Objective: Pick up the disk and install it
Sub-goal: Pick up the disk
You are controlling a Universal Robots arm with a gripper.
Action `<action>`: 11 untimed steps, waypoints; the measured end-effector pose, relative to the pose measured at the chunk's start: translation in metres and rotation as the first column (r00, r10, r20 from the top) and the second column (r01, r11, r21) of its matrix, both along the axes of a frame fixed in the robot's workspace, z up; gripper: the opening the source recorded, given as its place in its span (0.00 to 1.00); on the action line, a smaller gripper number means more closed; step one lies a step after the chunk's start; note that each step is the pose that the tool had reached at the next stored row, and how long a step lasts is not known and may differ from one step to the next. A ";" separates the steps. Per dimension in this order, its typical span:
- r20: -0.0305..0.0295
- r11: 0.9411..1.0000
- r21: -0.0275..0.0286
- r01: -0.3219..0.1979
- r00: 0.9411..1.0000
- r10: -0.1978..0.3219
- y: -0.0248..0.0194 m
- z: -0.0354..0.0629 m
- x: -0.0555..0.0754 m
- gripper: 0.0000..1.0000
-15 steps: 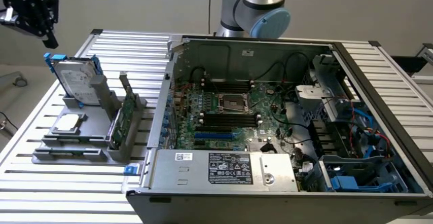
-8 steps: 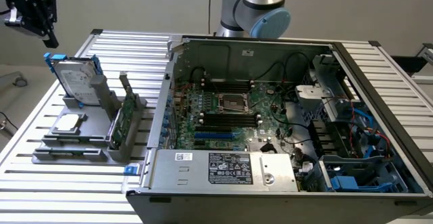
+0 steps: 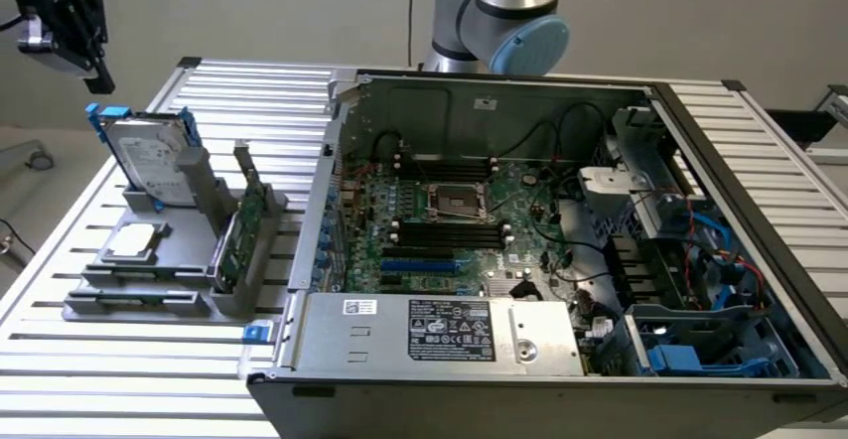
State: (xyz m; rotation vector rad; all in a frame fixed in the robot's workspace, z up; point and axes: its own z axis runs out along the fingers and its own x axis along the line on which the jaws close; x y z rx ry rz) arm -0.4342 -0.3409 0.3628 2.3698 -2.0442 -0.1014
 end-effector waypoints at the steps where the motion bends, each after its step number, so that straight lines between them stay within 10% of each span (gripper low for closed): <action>1: 0.000 1.000 0.000 0.000 1.000 0.000 0.0000 0.0000 0.000 0.12; 11: 0.022 1.000 0.000 0.008 1.000 -0.008 0.0001 -0.0114 -0.007 0.43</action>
